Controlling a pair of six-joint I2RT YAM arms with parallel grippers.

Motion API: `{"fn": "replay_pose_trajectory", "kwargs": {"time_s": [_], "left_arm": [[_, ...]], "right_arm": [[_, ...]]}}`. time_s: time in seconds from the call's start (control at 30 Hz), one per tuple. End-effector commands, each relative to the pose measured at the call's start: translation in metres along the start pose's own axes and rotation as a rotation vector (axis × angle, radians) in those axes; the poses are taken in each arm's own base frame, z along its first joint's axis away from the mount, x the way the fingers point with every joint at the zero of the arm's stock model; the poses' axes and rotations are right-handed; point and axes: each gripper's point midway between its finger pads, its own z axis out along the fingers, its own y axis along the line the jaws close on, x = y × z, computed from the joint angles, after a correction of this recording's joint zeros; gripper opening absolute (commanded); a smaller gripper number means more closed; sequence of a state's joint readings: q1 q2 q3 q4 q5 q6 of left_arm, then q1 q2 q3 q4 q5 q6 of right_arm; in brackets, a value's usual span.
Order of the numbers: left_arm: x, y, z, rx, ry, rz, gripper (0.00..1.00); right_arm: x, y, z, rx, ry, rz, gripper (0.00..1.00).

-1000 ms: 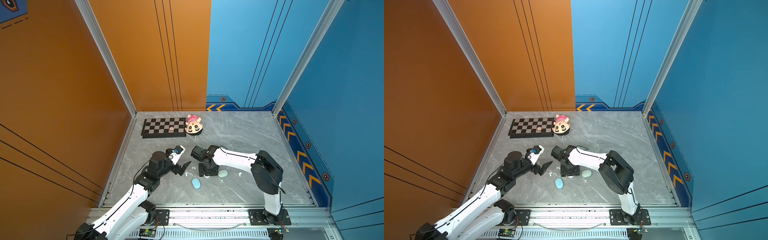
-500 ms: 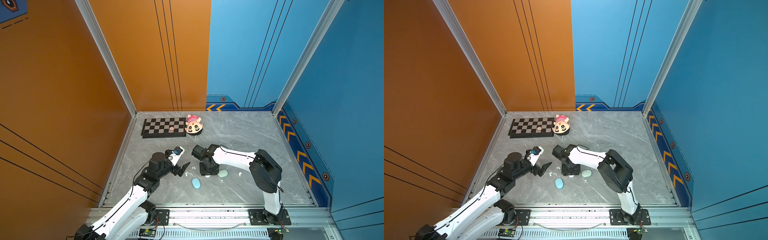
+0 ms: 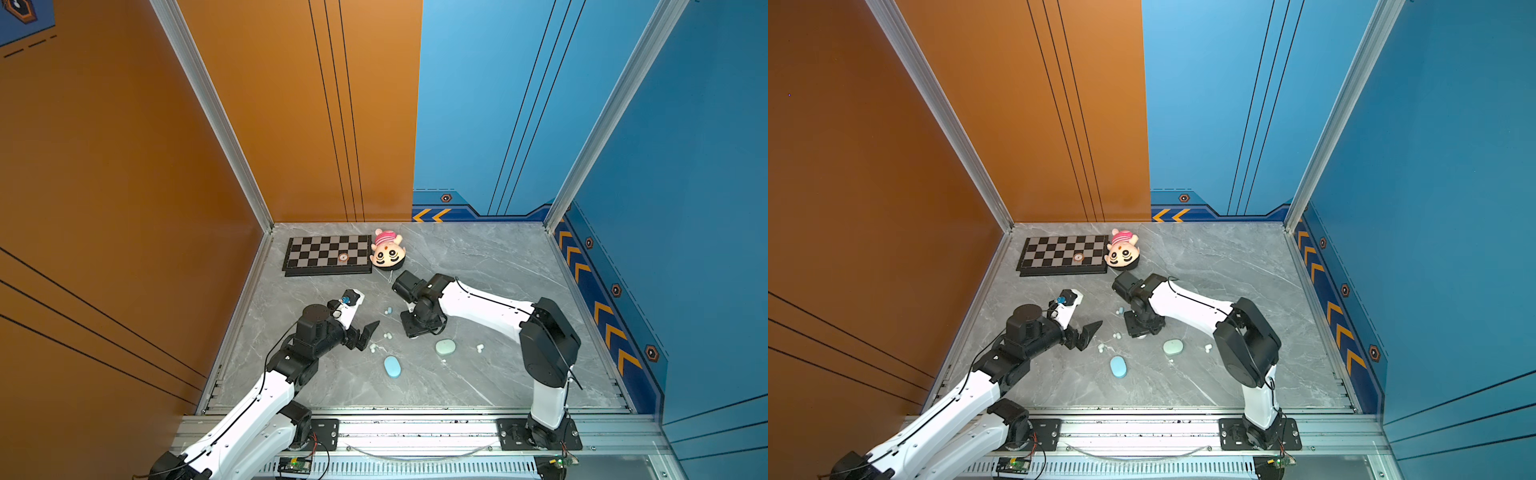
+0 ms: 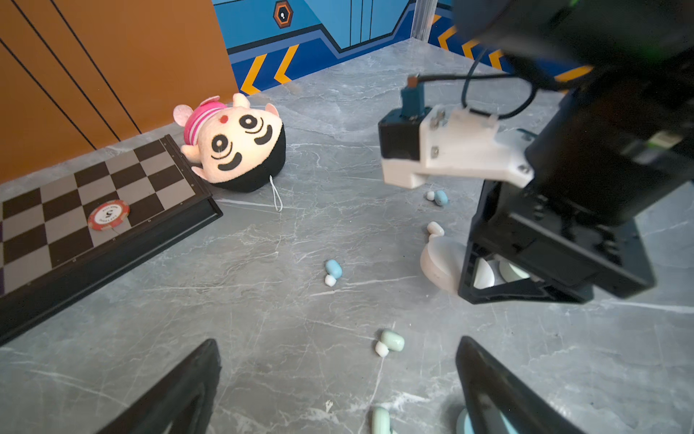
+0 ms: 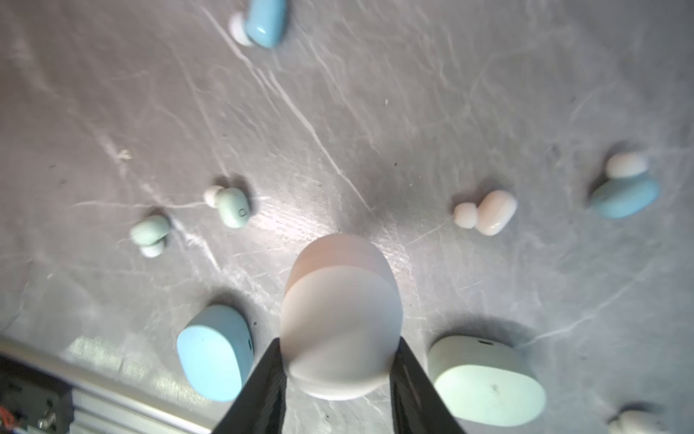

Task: Insert the wireless bluetooth earbuds into the charging case
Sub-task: 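Grasp the white case with the right gripper and lift it toward the left gripper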

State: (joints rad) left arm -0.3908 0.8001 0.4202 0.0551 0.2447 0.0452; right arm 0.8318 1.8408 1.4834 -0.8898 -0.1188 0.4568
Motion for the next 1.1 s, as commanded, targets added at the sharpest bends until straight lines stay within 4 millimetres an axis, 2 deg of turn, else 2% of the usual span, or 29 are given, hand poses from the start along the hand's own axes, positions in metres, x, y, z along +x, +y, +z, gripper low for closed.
{"fn": "replay_pose_trajectory", "kwargs": {"time_s": [0.0, 0.2, 0.43, 0.6, 0.87, 1.07], "left_arm": [[-0.032, -0.002, -0.004, 0.047, -0.067, -0.156, 0.98], [-0.049, -0.015, -0.002, 0.152, -0.074, -0.284, 0.98], [-0.064, -0.032, -0.003, 0.26, -0.069, -0.354, 0.98], [-0.062, -0.047, 0.002, 0.337, -0.024, -0.403, 0.98], [-0.06, -0.057, 0.023, 0.396, 0.083, -0.676, 0.99], [-0.06, -0.073, 0.035, 0.473, 0.163, -0.752, 0.95]], "right_arm": [[-0.001, 0.001, -0.039, -0.088, -0.066, -0.241, 0.4], [0.002, -0.004, -0.068, -0.135, -0.134, -0.398, 0.4], [-0.001, -0.006, -0.077, -0.14, -0.16, -0.454, 0.33], [-0.005, -0.008, -0.083, -0.094, -0.19, -0.512, 0.27], [-0.013, -0.007, -0.097, -0.031, -0.263, -0.552, 0.27], [-0.022, -0.002, -0.11, -0.019, -0.338, -0.548, 0.27]]}}
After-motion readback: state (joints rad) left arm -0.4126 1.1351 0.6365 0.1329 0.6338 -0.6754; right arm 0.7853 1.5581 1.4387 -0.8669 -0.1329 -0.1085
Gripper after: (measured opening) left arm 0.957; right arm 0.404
